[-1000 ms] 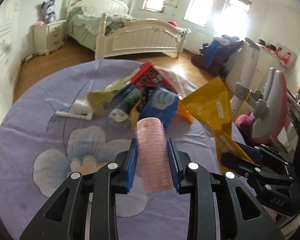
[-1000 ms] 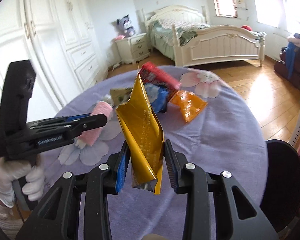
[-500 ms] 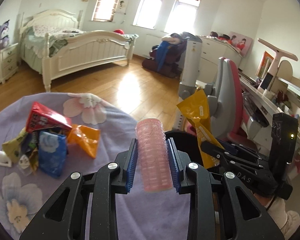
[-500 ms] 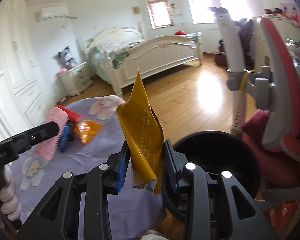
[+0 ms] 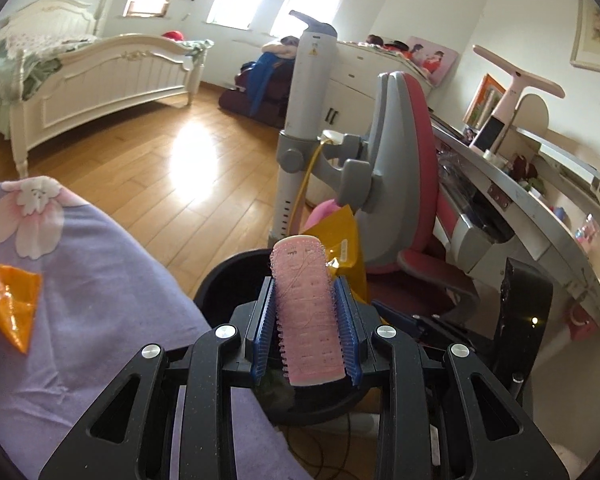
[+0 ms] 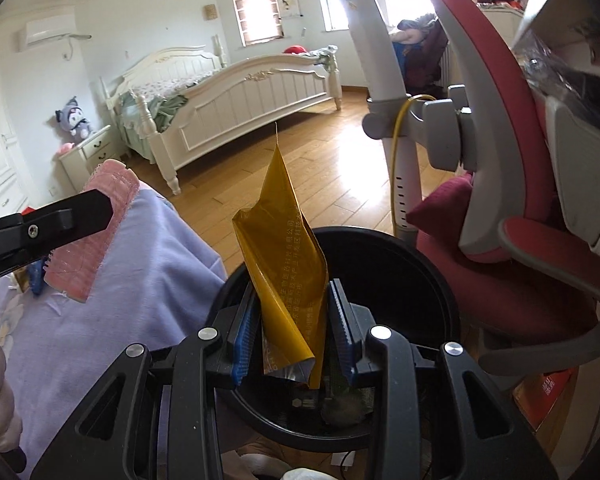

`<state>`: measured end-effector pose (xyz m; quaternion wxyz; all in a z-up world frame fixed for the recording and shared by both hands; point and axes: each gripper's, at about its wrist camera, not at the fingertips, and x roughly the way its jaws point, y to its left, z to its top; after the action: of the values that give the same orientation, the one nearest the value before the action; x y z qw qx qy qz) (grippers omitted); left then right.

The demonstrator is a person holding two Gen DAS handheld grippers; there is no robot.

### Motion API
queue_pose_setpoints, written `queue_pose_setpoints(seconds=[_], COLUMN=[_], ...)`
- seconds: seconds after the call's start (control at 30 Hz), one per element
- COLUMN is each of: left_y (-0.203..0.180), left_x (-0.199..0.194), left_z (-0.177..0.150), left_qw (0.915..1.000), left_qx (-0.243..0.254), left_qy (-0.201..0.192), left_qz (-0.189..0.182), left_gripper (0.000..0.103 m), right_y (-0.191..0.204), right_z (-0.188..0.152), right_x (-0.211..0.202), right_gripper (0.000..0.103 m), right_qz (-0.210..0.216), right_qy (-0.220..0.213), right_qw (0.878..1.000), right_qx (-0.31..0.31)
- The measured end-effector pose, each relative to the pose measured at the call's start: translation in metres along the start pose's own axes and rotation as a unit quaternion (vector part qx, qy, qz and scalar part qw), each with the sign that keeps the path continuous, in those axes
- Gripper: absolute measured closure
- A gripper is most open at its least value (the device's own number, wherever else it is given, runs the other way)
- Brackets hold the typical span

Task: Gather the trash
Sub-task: 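Carry yellow wrapper and pink roller to the bin and release both, then move both open grippers back over the remaining trash on the table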

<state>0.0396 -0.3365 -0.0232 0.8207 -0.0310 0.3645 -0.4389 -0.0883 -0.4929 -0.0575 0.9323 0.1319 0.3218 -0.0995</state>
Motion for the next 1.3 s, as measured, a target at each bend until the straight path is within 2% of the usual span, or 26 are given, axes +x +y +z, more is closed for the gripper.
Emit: queue_pose_setpoints(seconds=[0.27, 0.57, 0.73, 0.77, 0.8, 0.83, 1.07, 1.13, 1.2, 1.3], left_y=[-0.001, -0.007, -0.015, -0.016, -0.017, -0.018, -0.003, 0.011, 0.027, 0.051], left_x=[0.037, 0.060, 0.066, 0.064, 0.060, 0.055, -0.004, -0.028, -0.046, -0.078], left_z=[0.000, 0.002, 0.006, 0.007, 0.008, 0.009, 0.008, 0.002, -0.005, -0.020], left_qw=[0.9996, 0.9989, 0.9985, 0.9986, 0.9988, 0.9991, 0.9994, 0.9989, 0.9991, 0.9995], left_qx=[-0.004, 0.006, 0.018, 0.020, 0.023, 0.024, 0.024, 0.026, 0.022, 0.006], left_qy=[0.027, 0.046, 0.051, 0.048, 0.043, 0.035, -0.022, -0.038, -0.032, -0.030], left_qz=[-0.007, -0.010, -0.004, -0.005, -0.003, 0.000, -0.006, 0.006, 0.016, 0.003], left_gripper=[0.073, 0.073, 0.068, 0.060, 0.043, 0.038, 0.036, 0.036, 0.036, 0.036], right_y=[-0.016, -0.030, -0.033, -0.033, -0.032, -0.031, -0.018, -0.009, 0.004, 0.029], right_z=[-0.003, -0.005, -0.005, -0.005, -0.005, -0.006, -0.009, -0.008, -0.007, -0.002], right_x=[0.013, 0.017, 0.019, 0.017, 0.015, 0.014, 0.002, -0.001, -0.004, -0.008], right_gripper=[0.068, 0.067, 0.046, 0.045, 0.044, 0.044, 0.041, 0.041, 0.041, 0.041], right_qz=[-0.006, -0.012, -0.030, -0.030, -0.033, -0.039, -0.029, -0.020, -0.009, 0.021], right_qy=[0.015, 0.023, 0.036, 0.036, 0.033, 0.032, 0.022, 0.011, -0.001, -0.019], right_qw=[1.000, 0.999, 0.999, 0.999, 0.999, 0.999, 0.999, 1.000, 1.000, 0.999], right_qx=[0.018, 0.033, 0.023, 0.020, 0.015, 0.009, -0.002, -0.013, -0.026, -0.044])
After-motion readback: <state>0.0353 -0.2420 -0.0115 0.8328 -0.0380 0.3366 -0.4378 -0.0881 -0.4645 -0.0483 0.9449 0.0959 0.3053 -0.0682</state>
